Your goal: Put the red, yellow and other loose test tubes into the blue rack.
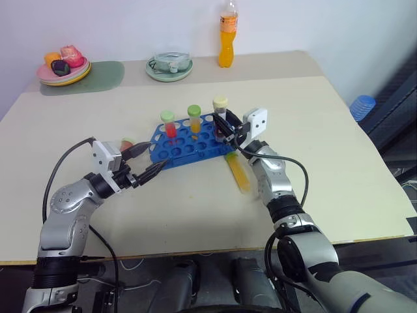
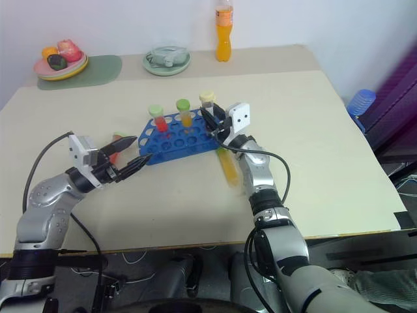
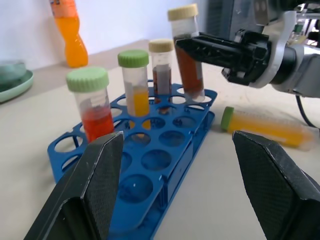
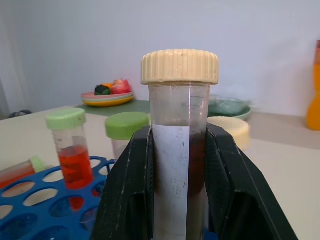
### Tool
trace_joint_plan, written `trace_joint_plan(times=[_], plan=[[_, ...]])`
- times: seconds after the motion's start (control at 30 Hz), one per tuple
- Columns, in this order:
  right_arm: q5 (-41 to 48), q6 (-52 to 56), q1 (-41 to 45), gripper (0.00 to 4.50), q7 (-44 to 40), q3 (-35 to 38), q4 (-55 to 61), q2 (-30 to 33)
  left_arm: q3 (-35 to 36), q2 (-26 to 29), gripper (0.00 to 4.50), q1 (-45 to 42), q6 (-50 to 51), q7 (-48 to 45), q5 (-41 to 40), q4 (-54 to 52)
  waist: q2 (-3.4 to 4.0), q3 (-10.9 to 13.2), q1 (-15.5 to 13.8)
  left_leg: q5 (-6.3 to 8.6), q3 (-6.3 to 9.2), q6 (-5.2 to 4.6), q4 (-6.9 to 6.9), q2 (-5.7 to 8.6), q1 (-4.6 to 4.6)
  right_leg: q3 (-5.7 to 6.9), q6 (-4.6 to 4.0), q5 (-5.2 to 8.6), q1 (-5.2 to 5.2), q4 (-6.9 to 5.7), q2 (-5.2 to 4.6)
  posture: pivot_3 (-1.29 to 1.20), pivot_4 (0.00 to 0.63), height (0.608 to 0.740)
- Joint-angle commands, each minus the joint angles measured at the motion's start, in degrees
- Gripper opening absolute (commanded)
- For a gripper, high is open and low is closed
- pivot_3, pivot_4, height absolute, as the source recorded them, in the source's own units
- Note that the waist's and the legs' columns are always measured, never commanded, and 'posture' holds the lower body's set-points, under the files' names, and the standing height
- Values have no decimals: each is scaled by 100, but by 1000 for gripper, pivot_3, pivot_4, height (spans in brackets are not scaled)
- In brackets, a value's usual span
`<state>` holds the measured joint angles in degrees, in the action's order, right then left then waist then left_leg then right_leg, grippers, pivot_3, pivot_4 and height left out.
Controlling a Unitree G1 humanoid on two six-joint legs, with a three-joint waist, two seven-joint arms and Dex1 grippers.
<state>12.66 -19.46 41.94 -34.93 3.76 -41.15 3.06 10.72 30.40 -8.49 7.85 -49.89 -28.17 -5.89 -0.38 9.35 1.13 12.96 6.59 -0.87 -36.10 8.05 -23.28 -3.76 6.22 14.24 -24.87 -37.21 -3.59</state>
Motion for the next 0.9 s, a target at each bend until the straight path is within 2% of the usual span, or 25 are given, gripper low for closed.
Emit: trace_joint_plan(times=[0.03, 0.4, 0.77, 0.9], plan=[[114, -55, -82, 810, -26, 98, 257, 66, 141, 0, 3515, -36, -138, 26, -62, -146, 0, 0, 3, 0, 0, 0, 0, 0, 0, 0, 0, 0, 0, 0, 0, 0, 150, 740], [19, 55, -496, 810, 76, -27, 588, -32, 90, -37, 3515, -93, -226, -72, -66, 36, 0, 0, 2, 1, 0, -1, 1, 0, 2, 0, 0, 0, 2, -1, 0, 0, 150, 740], [-130, -343, 71, 810, 409, 91, -524, -46, 116, -86, 3515, -21, -375, -205, -56, 225, 0, -1, 11, 2, 0, -4, 5, 0, 18, 0, -1, 0, 17, 1, 1, 0, 150, 740], [51, -399, 152, 810, 222, 192, -737, -46, 162, -101, 3515, 38, -398, -178, -79, 205, 0, -1, 9, 10, 1, -16, 15, 0, 67, 0, -2, 1, 48, 5, 1, 0, 150, 740]])
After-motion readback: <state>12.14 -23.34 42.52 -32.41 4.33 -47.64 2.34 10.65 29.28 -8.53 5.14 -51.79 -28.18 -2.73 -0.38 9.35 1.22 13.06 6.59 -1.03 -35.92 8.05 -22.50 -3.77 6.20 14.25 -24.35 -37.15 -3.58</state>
